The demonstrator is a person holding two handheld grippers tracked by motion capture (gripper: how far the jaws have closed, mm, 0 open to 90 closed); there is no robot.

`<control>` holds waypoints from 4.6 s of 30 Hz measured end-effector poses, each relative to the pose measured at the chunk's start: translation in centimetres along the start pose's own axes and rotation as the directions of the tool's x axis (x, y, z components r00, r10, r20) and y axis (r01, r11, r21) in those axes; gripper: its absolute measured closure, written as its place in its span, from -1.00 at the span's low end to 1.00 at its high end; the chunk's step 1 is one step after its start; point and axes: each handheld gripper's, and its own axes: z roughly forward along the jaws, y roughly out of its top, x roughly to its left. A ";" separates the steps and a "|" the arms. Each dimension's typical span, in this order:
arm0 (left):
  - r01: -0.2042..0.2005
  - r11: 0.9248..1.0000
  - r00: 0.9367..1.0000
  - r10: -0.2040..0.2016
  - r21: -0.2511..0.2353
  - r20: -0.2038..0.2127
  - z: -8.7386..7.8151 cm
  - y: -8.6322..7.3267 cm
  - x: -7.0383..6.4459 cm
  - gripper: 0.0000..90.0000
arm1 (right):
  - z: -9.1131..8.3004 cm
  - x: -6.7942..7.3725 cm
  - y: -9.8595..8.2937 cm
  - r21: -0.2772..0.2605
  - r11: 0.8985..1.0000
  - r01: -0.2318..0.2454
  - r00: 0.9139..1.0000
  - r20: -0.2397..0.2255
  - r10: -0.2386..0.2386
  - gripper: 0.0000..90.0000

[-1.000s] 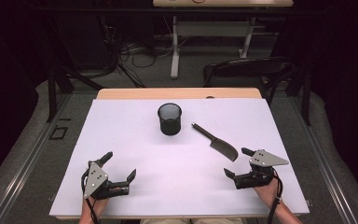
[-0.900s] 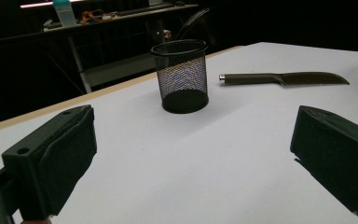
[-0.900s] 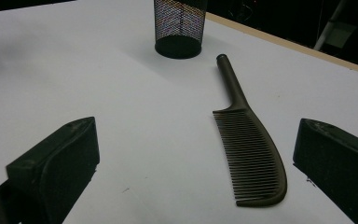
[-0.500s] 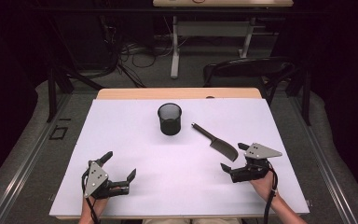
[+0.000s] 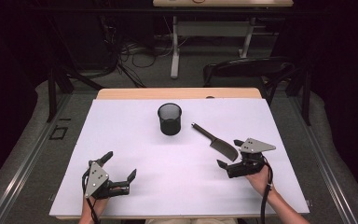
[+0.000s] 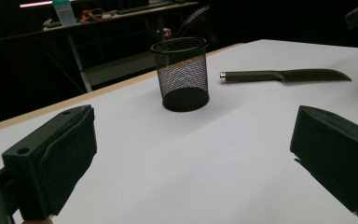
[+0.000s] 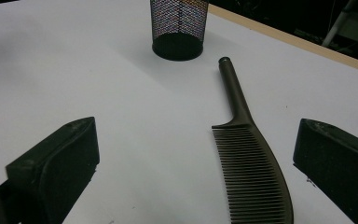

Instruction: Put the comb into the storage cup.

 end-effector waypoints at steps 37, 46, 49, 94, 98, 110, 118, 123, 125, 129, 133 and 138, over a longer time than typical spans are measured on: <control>-0.010 1.000 1.000 0.010 0.004 -0.005 -0.1 0.1 -0.1 -0.99 | 4.8 -1.8 3.9 0.058 0.998 -0.001 1.000 -0.014 0.002 -1.00; -0.010 1.000 1.000 0.010 0.003 -0.004 -0.1 0.1 0.0 -0.99 | 5.9 -2.6 4.6 0.078 0.997 -0.017 1.000 -0.009 0.018 -1.00; -0.010 1.000 1.000 0.010 0.003 -0.005 -0.1 0.1 0.0 -0.99 | 6.2 -2.9 4.8 0.086 0.996 -0.021 1.000 -0.009 0.022 -1.00; -0.020 1.000 1.000 0.020 -0.004 -0.012 -0.2 0.2 0.1 -0.99 | 11.2 -6.4 6.1 0.176 0.979 -0.100 0.994 0.051 0.092 0.42; -0.019 1.000 1.000 0.019 -0.004 -0.011 -0.2 0.2 0.1 -0.99 | 11.7 -6.4 6.3 0.181 0.977 -0.115 0.992 0.066 0.105 0.81; -0.017 1.000 1.000 0.017 -0.005 -0.011 -0.2 0.2 0.0 -0.99 | 13.7 -6.1 6.4 0.235 0.968 -0.087 0.993 0.096 0.066 1.00; -0.019 1.000 1.000 0.019 -0.004 -0.012 -0.3 0.2 0.1 -0.99 | 14.8 -6.1 6.3 0.257 0.961 -0.101 0.991 0.109 0.075 1.00; -0.021 1.000 1.000 0.021 -0.003 -0.013 -0.3 0.2 0.1 -0.99 | 15.4 -6.0 6.3 0.267 0.958 -0.107 0.990 0.114 0.079 1.00; -0.022 1.000 1.000 0.022 -0.004 -0.014 -0.3 0.2 0.1 -0.99 | 15.6 -6.0 6.2 0.271 0.956 -0.110 0.990 0.113 0.082 1.00; -0.021 1.000 1.000 0.021 -0.003 -0.015 -0.3 0.2 0.1 -0.99 | 16.1 -6.0 6.0 0.283 0.952 -0.117 0.989 0.120 0.086 1.00; -0.025 1.000 1.000 0.025 -0.003 -0.014 -0.3 0.2 0.1 -0.99 | 16.4 -6.2 5.7 0.288 0.949 -0.125 0.988 0.122 0.093 1.00; -0.023 1.000 1.000 0.023 -0.004 -0.015 -0.2 0.2 0.1 -0.99 | 16.8 -6.3 5.5 0.300 0.945 -0.130 0.988 0.124 0.096 1.00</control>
